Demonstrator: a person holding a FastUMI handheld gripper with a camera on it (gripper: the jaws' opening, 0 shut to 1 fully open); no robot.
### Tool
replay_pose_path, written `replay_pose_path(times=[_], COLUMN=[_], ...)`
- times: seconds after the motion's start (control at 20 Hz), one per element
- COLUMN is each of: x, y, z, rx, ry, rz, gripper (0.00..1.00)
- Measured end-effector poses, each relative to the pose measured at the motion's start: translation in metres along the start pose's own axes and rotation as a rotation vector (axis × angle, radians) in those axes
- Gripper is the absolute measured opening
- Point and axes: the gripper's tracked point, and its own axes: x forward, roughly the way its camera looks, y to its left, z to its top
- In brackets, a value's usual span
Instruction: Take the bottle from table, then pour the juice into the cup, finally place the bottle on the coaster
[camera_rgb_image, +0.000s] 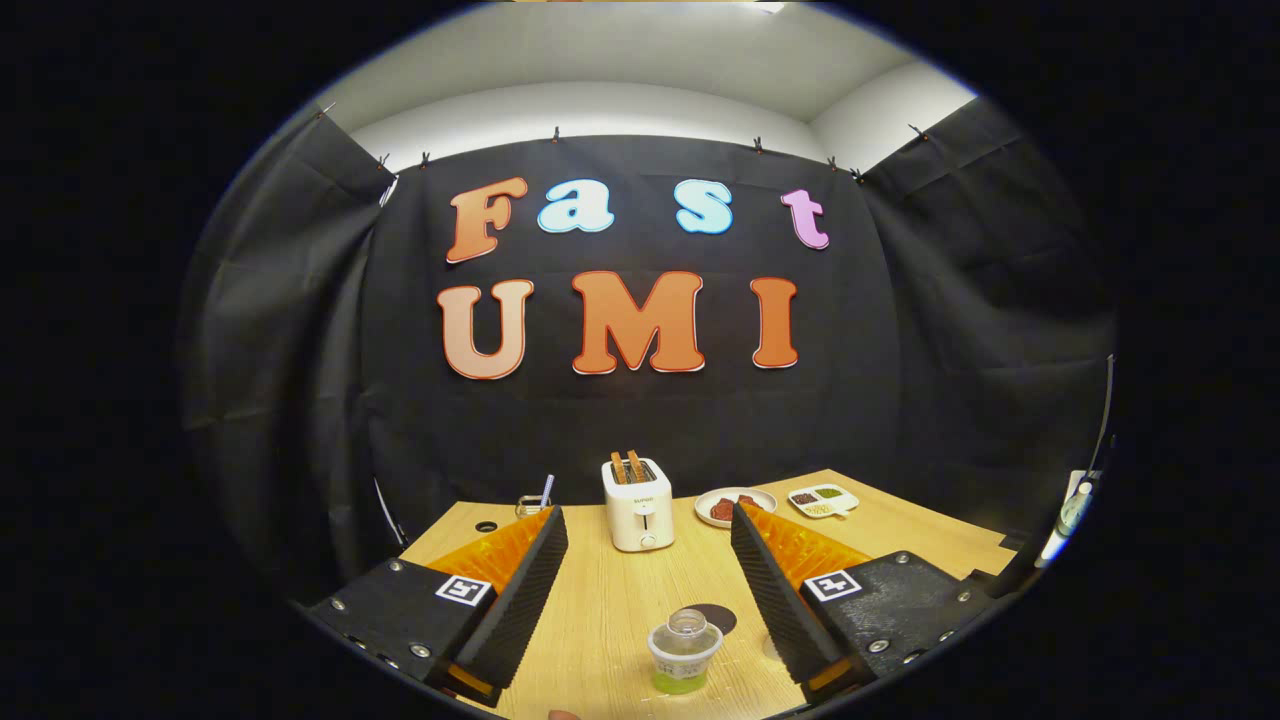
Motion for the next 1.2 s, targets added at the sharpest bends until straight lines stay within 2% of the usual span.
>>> replay_pose_path(times=[0.5, 1.2], x=[0.025, 0.037], y=[-0.012, -0.02], z=[-0.069, -0.159], rx=[-0.026, -0.046], ry=[0.095, 0.216], rz=[-0.022, -0.049], gripper=[0.98, 0.98])
